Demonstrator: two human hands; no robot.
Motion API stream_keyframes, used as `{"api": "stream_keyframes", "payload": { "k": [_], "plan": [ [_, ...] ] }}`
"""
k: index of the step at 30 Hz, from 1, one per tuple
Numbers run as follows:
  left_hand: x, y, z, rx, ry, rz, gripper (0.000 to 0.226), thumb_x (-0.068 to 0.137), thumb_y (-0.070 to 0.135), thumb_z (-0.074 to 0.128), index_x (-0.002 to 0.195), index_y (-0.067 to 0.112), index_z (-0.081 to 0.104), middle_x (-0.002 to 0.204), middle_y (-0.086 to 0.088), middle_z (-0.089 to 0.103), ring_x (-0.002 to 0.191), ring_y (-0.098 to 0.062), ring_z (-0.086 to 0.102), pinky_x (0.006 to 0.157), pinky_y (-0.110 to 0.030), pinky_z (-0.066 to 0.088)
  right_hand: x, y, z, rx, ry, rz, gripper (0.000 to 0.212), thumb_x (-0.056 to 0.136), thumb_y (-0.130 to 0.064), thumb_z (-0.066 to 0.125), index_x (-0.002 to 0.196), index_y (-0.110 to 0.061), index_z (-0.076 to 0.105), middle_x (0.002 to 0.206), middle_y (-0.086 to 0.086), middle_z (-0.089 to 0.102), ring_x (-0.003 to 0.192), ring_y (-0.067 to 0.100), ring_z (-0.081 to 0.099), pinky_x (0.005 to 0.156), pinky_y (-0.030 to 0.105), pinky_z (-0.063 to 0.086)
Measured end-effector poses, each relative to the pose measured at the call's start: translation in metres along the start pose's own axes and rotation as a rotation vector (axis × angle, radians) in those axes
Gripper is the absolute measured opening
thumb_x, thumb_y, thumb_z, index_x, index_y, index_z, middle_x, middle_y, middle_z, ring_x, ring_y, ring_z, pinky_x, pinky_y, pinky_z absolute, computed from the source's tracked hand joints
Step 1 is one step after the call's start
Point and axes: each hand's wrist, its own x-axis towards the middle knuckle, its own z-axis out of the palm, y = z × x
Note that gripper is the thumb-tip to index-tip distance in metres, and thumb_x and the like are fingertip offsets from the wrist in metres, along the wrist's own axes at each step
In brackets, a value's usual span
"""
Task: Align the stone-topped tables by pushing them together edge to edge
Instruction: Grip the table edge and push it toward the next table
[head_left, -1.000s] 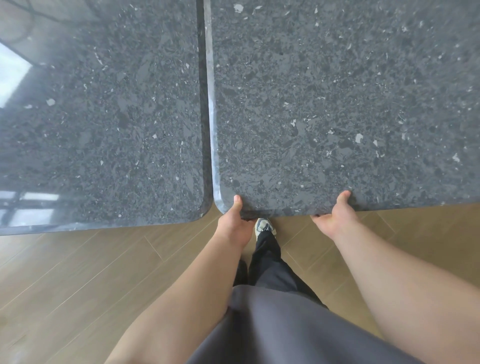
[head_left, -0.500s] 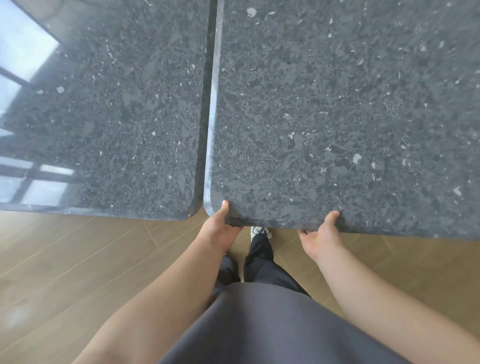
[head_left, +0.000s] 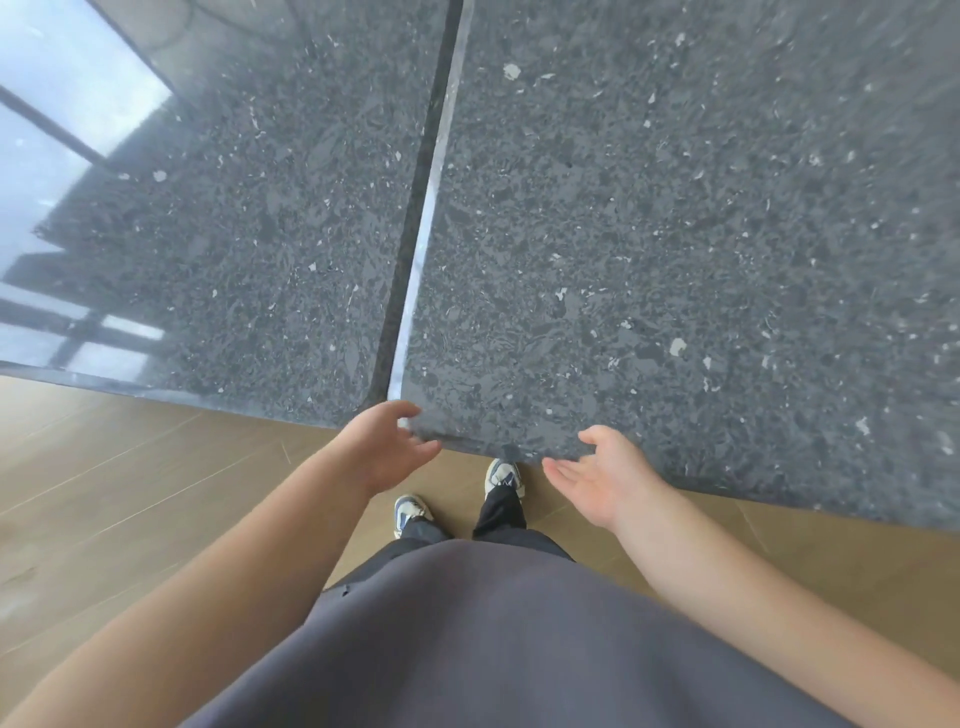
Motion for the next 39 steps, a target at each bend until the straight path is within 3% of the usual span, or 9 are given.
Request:
{"api": "stream_keyframes", "payload": {
  "k": [2, 6, 11, 17, 22, 27, 34, 39],
  "plan": [
    [-0.012, 0.013, -0.006, 0.005, -0.106, 0.020, 0.042, 0.102, 0.010, 0.044, 0.142, -0.005, 0.040, 0.147, -0.022, 0.048, 0.133, -0.038, 0.052, 0.105, -0.047, 0.047, -0.020, -0.007, 0.014, -0.052, -0.108, -0.070, 0.041, 0.103, -0.010, 0.041, 0.141, 0.004, 0.040, 0.129, 0.025, 0.057, 0.113, 0.034, 0.060, 0.104, 0.044, 0.049],
    [-0.045, 0.040, -0.024, 0.081, -0.139, 0.210, 0.022, 0.102, 0.010, 0.049, 0.119, 0.000, 0.059, 0.124, -0.018, 0.068, 0.104, -0.030, 0.071, 0.079, -0.041, 0.058, -0.054, -0.024, 0.045, -0.121, -0.254, -0.185, 0.024, 0.100, -0.005, 0.040, 0.115, -0.003, 0.059, 0.100, 0.014, 0.069, 0.093, 0.028, 0.066, 0.092, 0.042, 0.055],
    [-0.098, 0.068, -0.059, 0.097, -0.098, 0.511, 0.019, 0.099, -0.001, 0.047, 0.100, 0.005, 0.065, 0.096, -0.013, 0.075, 0.086, -0.026, 0.076, 0.076, -0.038, 0.059, -0.083, -0.026, 0.092, -0.280, -0.349, -0.315, 0.024, 0.099, -0.002, 0.039, 0.108, -0.004, 0.061, 0.088, 0.012, 0.067, 0.081, 0.025, 0.064, 0.080, 0.038, 0.057],
    [-0.153, 0.092, -0.119, 0.113, 0.004, 0.852, 0.022, 0.101, -0.001, 0.046, 0.102, 0.011, 0.065, 0.091, -0.005, 0.076, 0.089, -0.023, 0.074, 0.081, -0.037, 0.059, -0.125, 0.008, 0.166, -0.531, -0.485, -0.538, 0.025, 0.097, 0.002, 0.040, 0.095, -0.007, 0.063, 0.077, 0.008, 0.066, 0.069, 0.019, 0.062, 0.070, 0.034, 0.055],
    [-0.171, 0.108, -0.183, -0.001, 0.071, 0.981, 0.022, 0.100, -0.002, 0.047, 0.110, 0.009, 0.062, 0.092, -0.005, 0.074, 0.088, -0.024, 0.074, 0.082, -0.041, 0.058, -0.163, 0.060, 0.232, -0.797, -0.638, -0.727, 0.024, 0.096, 0.004, 0.041, 0.095, -0.009, 0.061, 0.076, 0.004, 0.067, 0.070, 0.016, 0.062, 0.072, 0.031, 0.056],
    [-0.190, 0.131, -0.275, -0.055, 0.248, 1.163, 0.026, 0.098, -0.008, 0.043, 0.112, 0.007, 0.059, 0.081, 0.003, 0.073, 0.080, -0.017, 0.072, 0.078, -0.029, 0.059, -0.198, 0.130, 0.298, -0.892, -0.754, -0.879, 0.024, 0.096, 0.005, 0.041, 0.101, -0.011, 0.059, 0.079, 0.001, 0.068, 0.073, 0.015, 0.063, 0.077, 0.033, 0.057],
    [-0.226, 0.149, -0.423, -0.063, 0.313, 1.219, 0.027, 0.101, -0.007, 0.043, 0.110, 0.012, 0.060, 0.086, 0.001, 0.074, 0.083, -0.022, 0.072, 0.079, -0.033, 0.060, -0.241, 0.258, 0.403, -0.988, -0.908, -0.929, 0.025, 0.095, 0.007, 0.040, 0.104, -0.007, 0.058, 0.080, 0.002, 0.068, 0.074, 0.018, 0.063, 0.075, 0.033, 0.056],
    [-0.244, 0.149, -0.509, -0.228, 0.384, 1.233, 0.029, 0.100, -0.009, 0.041, 0.108, 0.010, 0.062, 0.083, 0.000, 0.072, 0.079, -0.020, 0.071, 0.077, -0.031, 0.061, -0.258, 0.347, 0.459, -1.040, -1.035, -0.907, 0.026, 0.093, 0.007, 0.040, 0.104, -0.008, 0.059, 0.079, 0.000, 0.069, 0.074, 0.018, 0.064, 0.077, 0.036, 0.056]
  ]
}}
